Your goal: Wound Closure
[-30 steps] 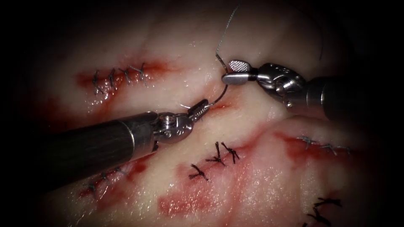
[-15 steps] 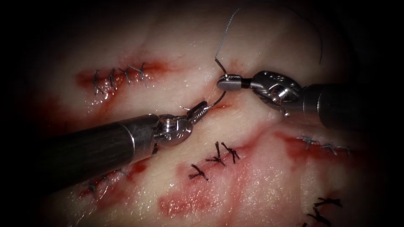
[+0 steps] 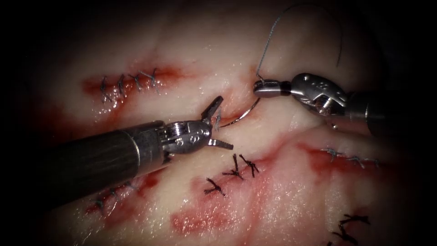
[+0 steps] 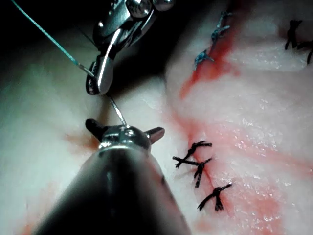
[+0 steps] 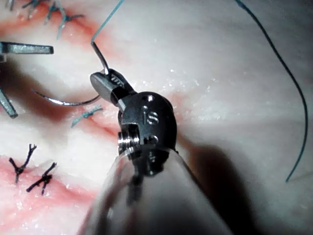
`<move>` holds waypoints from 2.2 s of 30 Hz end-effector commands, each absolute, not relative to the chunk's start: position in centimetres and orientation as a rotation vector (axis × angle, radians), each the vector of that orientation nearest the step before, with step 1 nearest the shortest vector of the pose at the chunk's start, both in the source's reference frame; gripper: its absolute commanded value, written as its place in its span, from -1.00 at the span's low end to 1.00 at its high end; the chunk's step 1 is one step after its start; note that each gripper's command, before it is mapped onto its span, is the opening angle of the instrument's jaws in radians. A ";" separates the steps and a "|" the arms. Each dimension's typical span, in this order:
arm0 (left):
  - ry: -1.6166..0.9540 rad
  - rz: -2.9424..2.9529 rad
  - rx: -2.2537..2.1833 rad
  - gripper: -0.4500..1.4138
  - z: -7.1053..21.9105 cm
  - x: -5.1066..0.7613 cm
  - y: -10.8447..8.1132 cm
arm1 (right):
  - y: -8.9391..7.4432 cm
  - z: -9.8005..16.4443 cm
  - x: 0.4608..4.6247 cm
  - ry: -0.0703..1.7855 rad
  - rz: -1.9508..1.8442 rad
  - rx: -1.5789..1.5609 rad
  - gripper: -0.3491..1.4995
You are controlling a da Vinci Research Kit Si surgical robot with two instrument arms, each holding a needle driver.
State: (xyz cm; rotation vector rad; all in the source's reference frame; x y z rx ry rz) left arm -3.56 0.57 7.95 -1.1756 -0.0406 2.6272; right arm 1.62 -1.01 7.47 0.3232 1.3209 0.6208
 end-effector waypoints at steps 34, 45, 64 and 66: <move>-1.137 2.099 -1.198 0.52 8.3 -3.61 1.0 | -1.2 7.1 1.98 1.537 0.096 0.110 -1.00; -1.134 2.113 -1.100 0.52 8.4 -3.67 0.9 | -1.1 6.9 2.00 1.560 0.083 0.076 -1.00; -1.234 1.876 -0.927 -1.00 8.5 -3.64 0.9 | -1.2 6.9 2.04 1.539 0.240 0.085 0.40; -1.178 1.832 -0.965 -1.00 8.4 -3.66 0.8 | -1.2 6.9 2.03 1.502 0.321 0.088 0.65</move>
